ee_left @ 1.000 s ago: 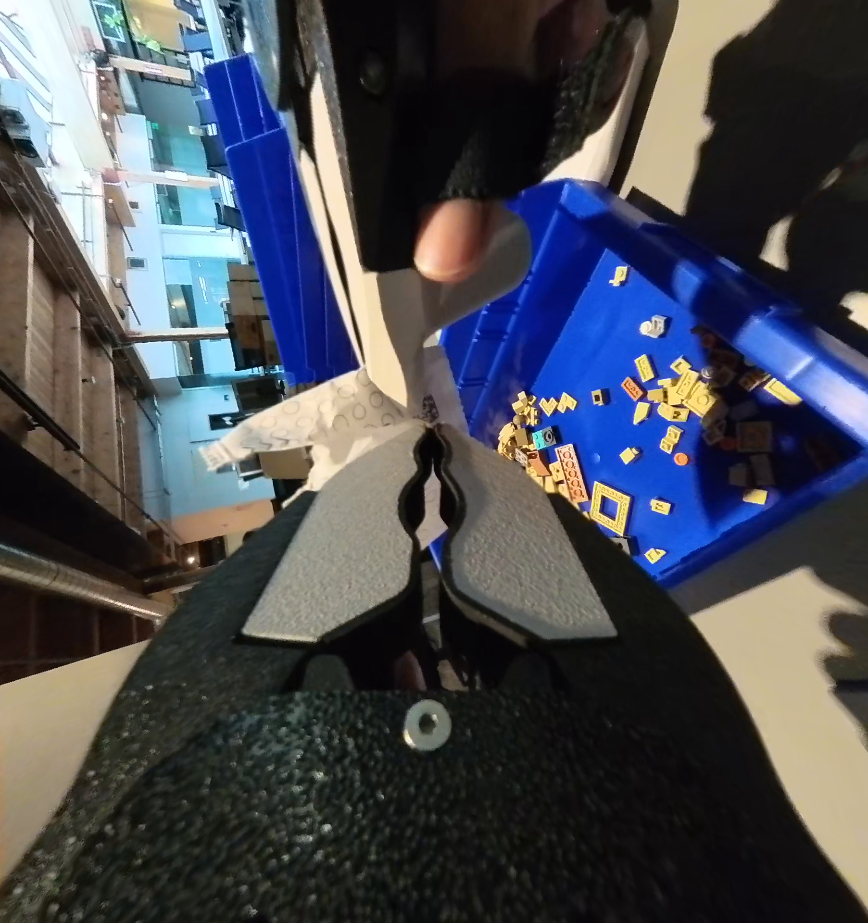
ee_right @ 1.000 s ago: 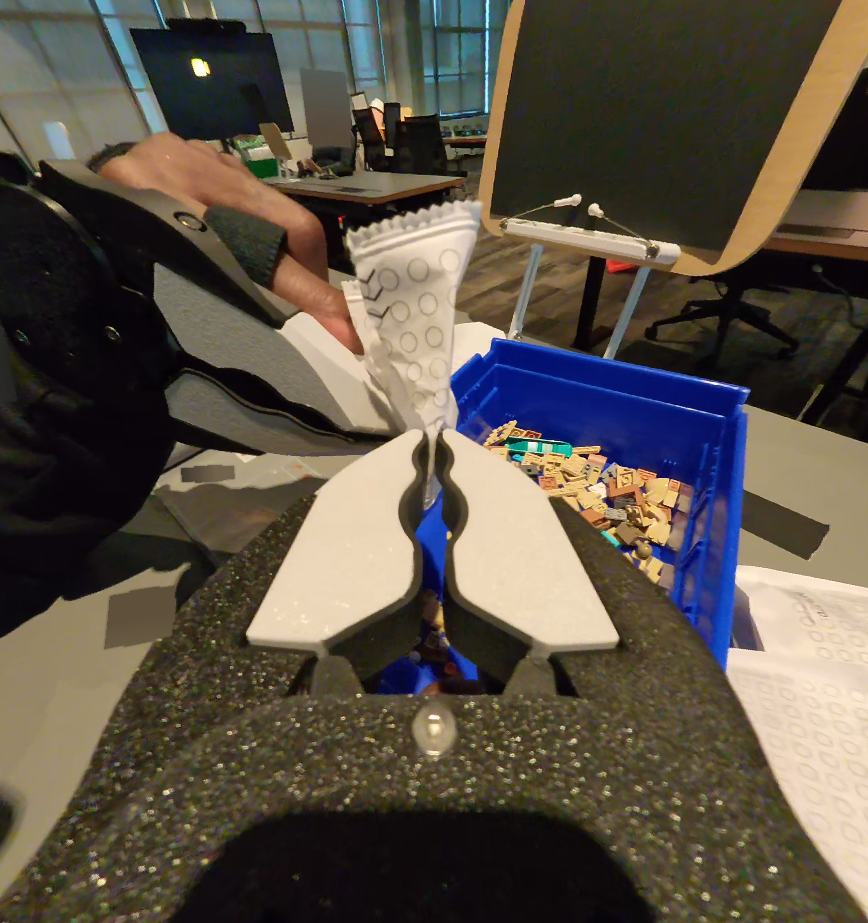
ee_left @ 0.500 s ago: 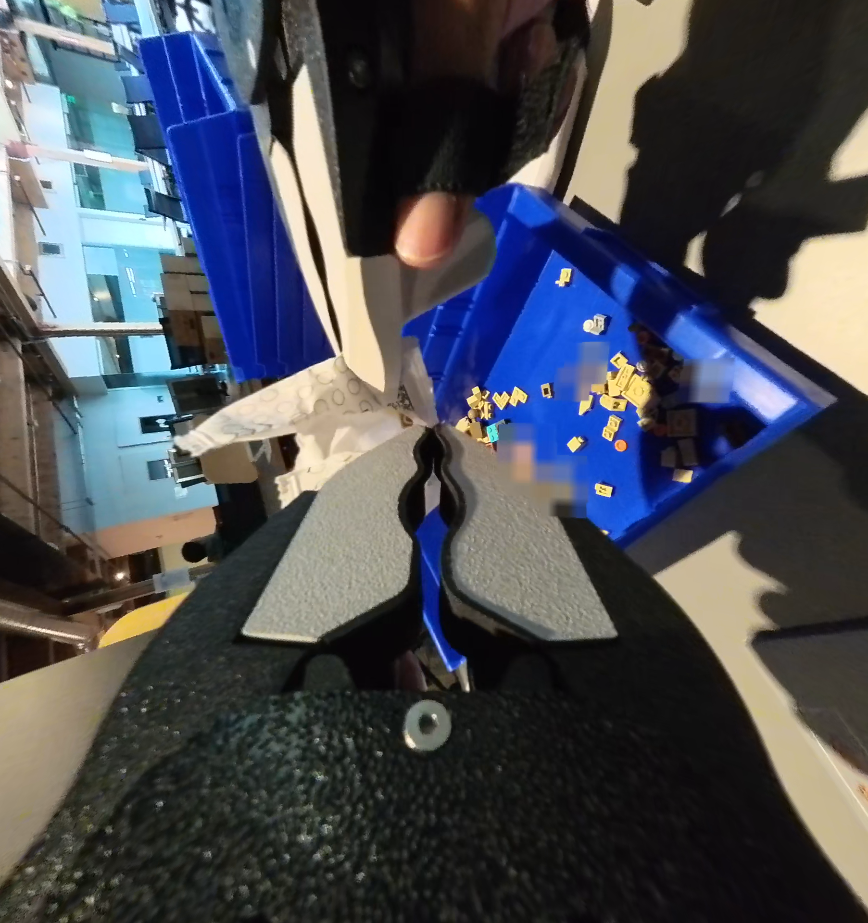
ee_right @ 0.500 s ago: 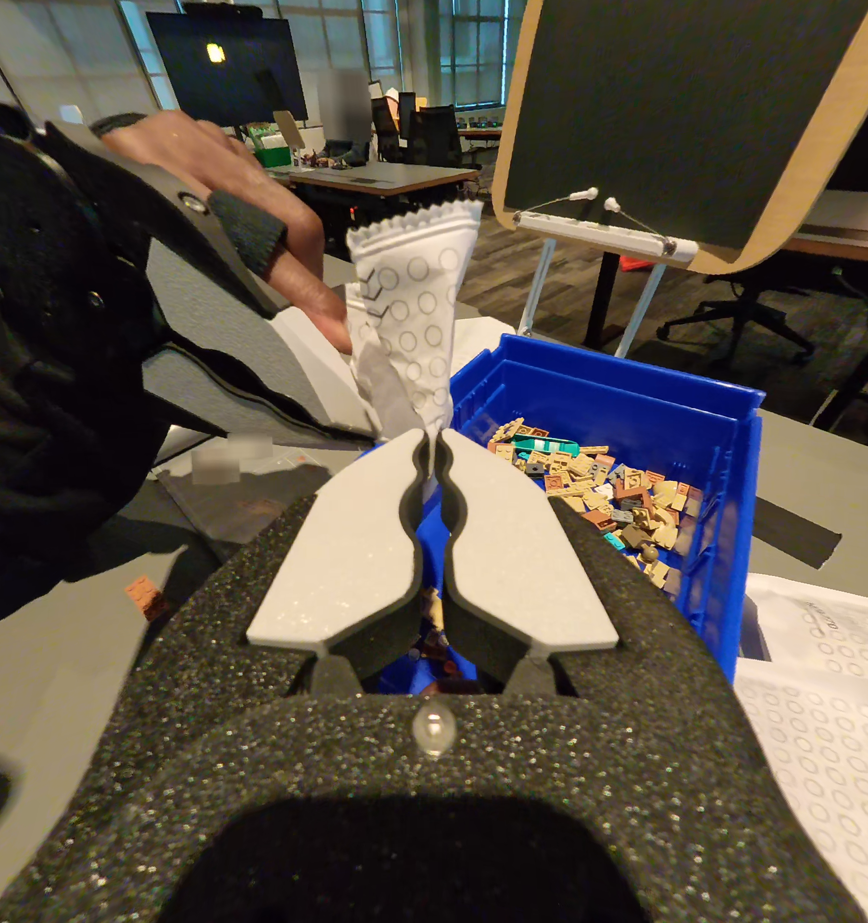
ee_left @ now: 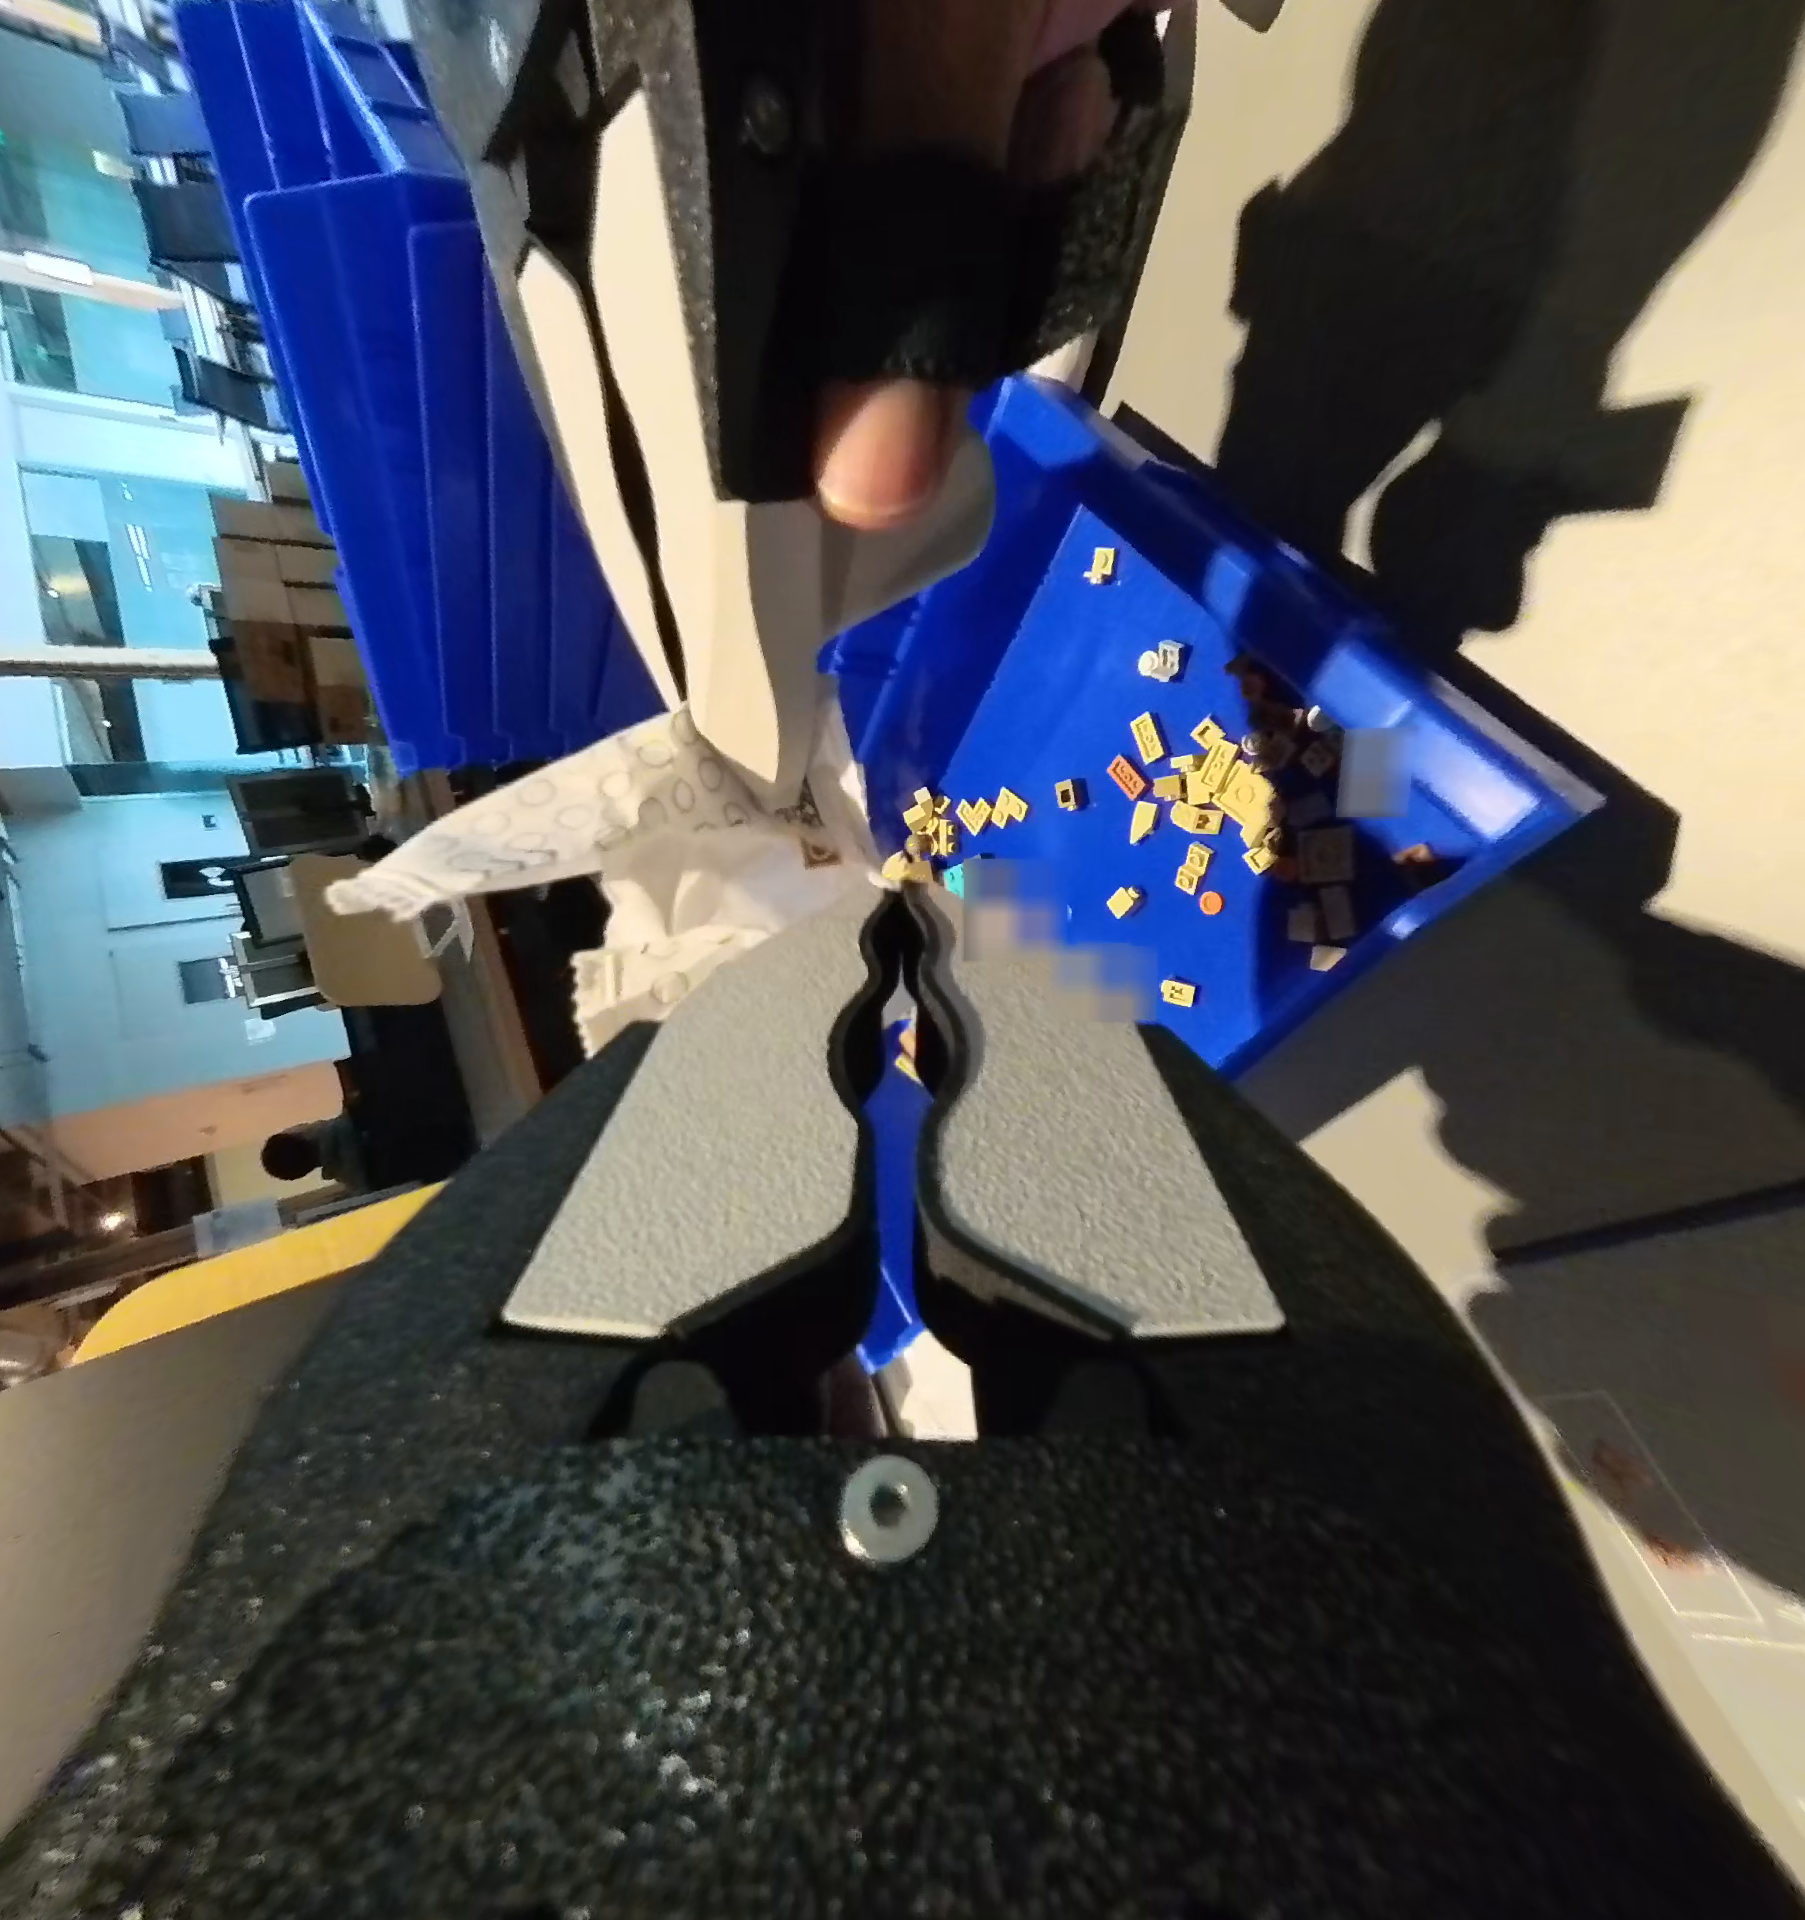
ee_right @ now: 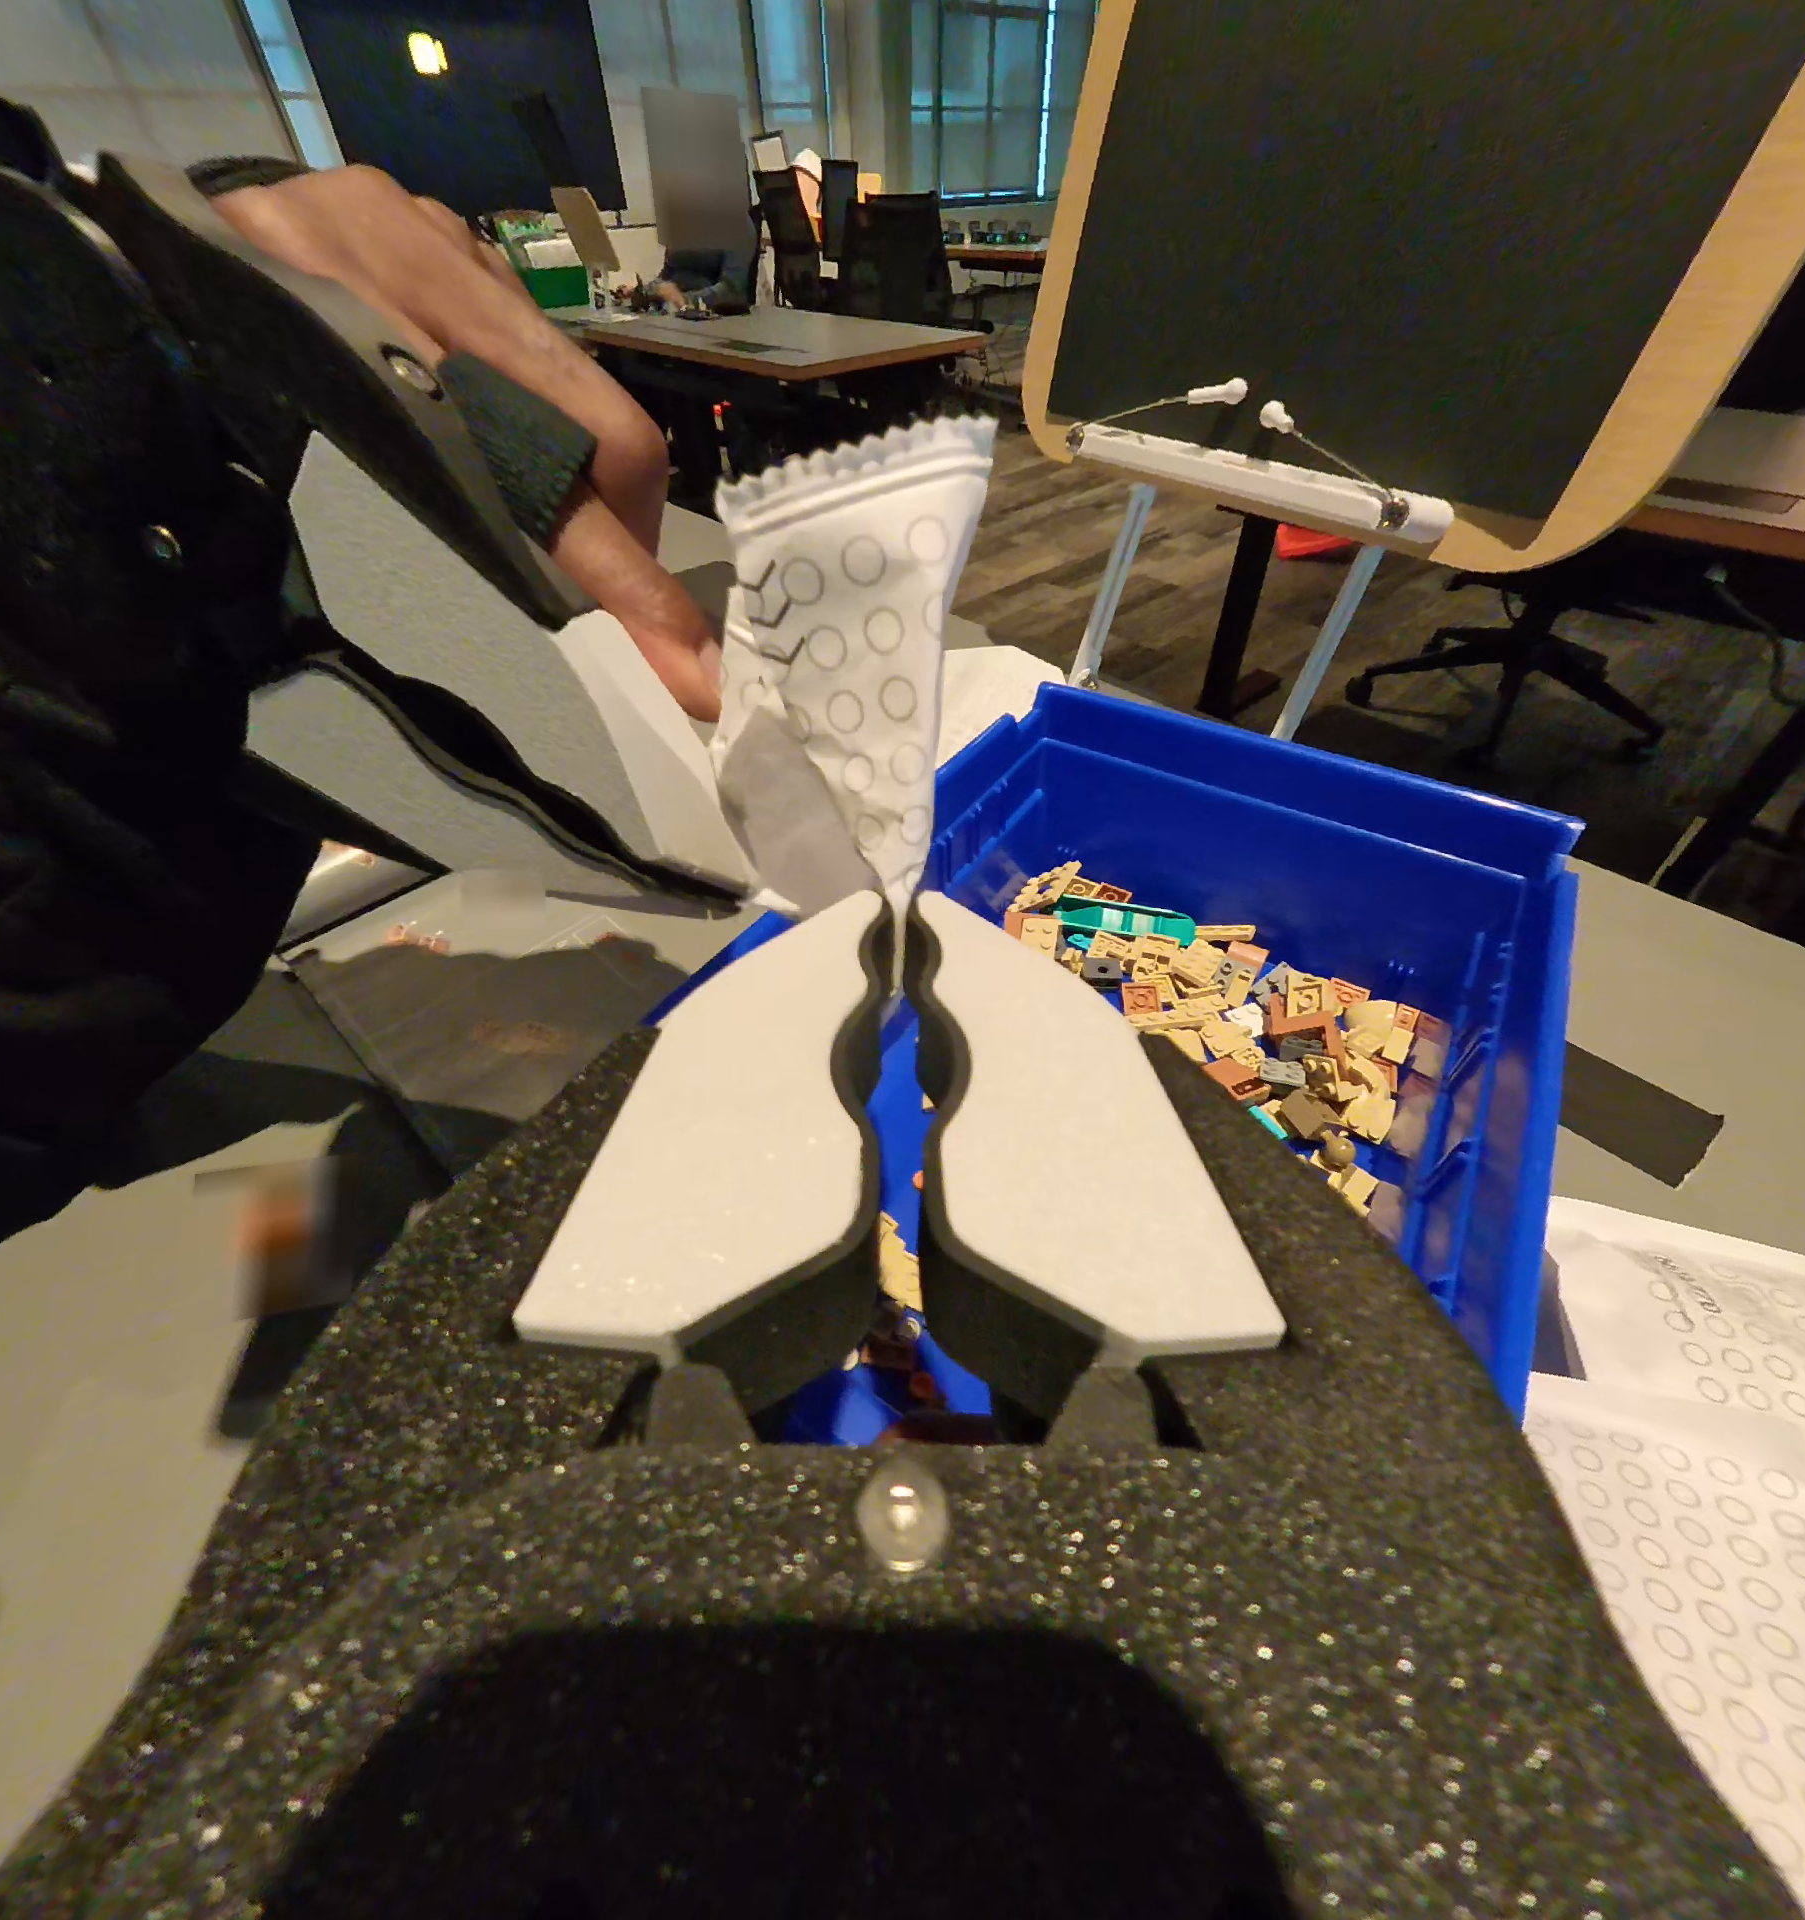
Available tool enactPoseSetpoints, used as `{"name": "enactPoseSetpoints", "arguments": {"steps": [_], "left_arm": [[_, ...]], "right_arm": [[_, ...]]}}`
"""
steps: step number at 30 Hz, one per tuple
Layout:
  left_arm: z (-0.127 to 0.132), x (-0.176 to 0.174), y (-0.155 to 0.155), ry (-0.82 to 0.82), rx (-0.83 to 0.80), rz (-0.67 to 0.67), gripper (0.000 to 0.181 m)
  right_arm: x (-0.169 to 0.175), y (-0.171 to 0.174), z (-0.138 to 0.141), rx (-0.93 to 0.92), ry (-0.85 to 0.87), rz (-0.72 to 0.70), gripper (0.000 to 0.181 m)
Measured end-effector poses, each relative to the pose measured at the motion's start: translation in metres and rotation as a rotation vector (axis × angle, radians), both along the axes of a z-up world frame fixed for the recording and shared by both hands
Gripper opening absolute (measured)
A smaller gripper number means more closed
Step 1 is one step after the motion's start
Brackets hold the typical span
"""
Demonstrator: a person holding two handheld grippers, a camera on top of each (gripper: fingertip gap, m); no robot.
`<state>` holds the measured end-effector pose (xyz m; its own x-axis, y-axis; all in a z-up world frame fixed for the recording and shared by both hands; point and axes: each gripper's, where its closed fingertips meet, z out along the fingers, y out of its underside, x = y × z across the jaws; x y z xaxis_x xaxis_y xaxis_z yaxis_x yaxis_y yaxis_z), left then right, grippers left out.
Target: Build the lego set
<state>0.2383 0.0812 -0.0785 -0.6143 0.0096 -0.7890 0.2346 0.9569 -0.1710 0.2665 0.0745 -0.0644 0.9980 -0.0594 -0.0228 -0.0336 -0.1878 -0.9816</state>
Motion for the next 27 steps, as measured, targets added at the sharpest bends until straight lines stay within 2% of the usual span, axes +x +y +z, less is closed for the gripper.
{"name": "enactPoseSetpoints", "arguments": {"steps": [1, 6, 11, 14, 16, 20, 24, 27], "left_arm": [[0.000, 0.000, 0.001, 0.002, -0.004, 0.000, 0.000], [0.004, 0.007, -0.003, -0.034, -0.056, 0.004, 0.000], [0.015, 0.002, -0.010, -0.018, -0.243, -0.092, 0.001], [0.023, -0.007, -0.001, 0.058, -0.379, -0.121, 0.007], [0.026, -0.001, 0.016, 0.073, -0.461, -0.081, 0.011], [0.004, 0.027, 0.050, 0.161, -0.574, 0.079, 0.026], [-0.016, 0.036, 0.038, 0.239, -0.635, 0.041, 0.034], [-0.031, 0.039, 0.039, 0.259, -0.563, 0.070, 0.036]], "right_arm": [[0.000, 0.000, 0.000, 0.001, -0.002, 0.000, 0.000], [0.006, -0.001, -0.001, 0.017, -0.013, -0.005, 0.000], [0.013, -0.005, 0.001, 0.033, -0.134, -0.008, 0.000], [0.011, -0.008, 0.002, 0.029, -0.191, 0.027, 0.001], [0.010, -0.010, 0.003, 0.026, -0.193, 0.044, 0.001], [0.004, -0.013, 0.004, 0.005, -0.246, 0.090, 0.000], [-0.004, -0.013, -0.010, -0.113, -0.387, 0.178, 0.001], [0.004, -0.012, -0.020, -0.267, -0.526, 0.175, 0.001]]}}
